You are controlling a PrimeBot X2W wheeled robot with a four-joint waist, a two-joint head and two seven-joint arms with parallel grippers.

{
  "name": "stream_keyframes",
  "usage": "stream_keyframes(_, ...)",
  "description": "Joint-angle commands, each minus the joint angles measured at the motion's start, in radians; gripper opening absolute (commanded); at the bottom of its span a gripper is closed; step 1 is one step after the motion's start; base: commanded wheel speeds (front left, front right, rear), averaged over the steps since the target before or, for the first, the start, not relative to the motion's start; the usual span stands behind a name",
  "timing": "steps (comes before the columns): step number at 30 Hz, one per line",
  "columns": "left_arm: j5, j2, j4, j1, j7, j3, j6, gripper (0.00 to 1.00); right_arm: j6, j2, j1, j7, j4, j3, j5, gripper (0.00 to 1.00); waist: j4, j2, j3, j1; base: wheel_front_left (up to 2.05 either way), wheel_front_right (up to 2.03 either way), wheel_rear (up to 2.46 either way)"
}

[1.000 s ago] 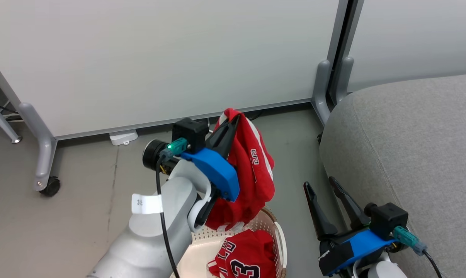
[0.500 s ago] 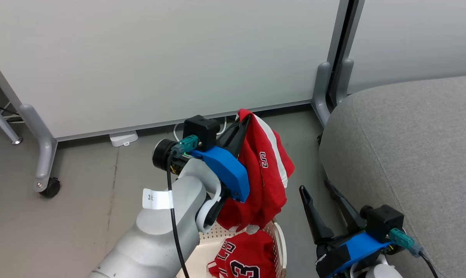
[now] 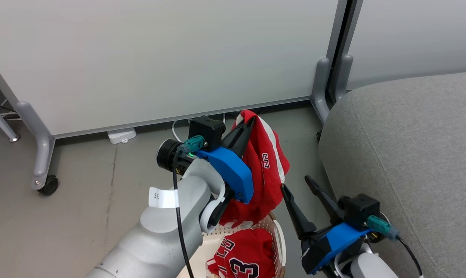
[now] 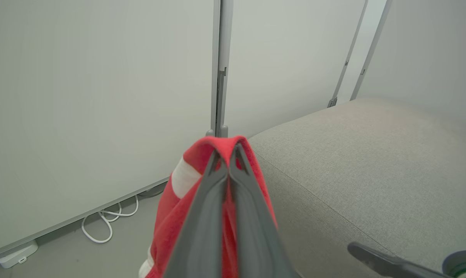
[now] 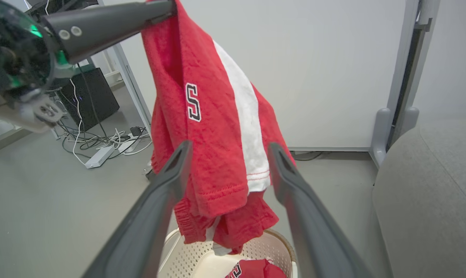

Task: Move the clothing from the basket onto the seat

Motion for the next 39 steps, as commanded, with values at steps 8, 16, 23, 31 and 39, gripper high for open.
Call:
stream_keyframes(8,-0.033,0.000,-0.005,-0.034,-0.009,-0.038,0.012,0.00,0.000,-0.003,-0.118,0.000,0.136,0.081,0.029,1.00,0.009,-0.0001,0.013,0.0000,0.00,0.00,0.00)
stream_keyframes(16,-0.061,0.001,-0.016,-0.049,-0.011,-0.082,0.017,0.00,0.000,-0.003,-0.209,-0.033,0.281,0.128,0.074,1.00,0.028,-0.0001,0.018,0.0000,0.00,0.00,0.00)
stream_keyframes(23,-0.088,0.000,-0.034,-0.058,-0.012,-0.121,0.022,0.00,0.000,-0.002,-0.289,-0.054,0.405,0.137,0.077,1.00,0.046,-0.0001,0.020,0.0000,0.00,0.00,0.00)
stream_keyframes(31,-0.115,0.000,-0.044,-0.063,-0.011,-0.167,0.021,0.00,0.000,-0.002,-0.353,-0.068,0.488,0.128,0.097,1.00,0.060,-0.0001,0.013,0.0000,0.00,0.00,0.00)
stream_keyframes(39,-0.140,0.001,-0.057,-0.071,-0.013,-0.208,0.028,0.00,0.000,-0.002,-0.385,-0.071,0.537,0.179,0.155,0.57,0.063,-0.0001,0.005,0.0000,0.00,0.00,0.00)
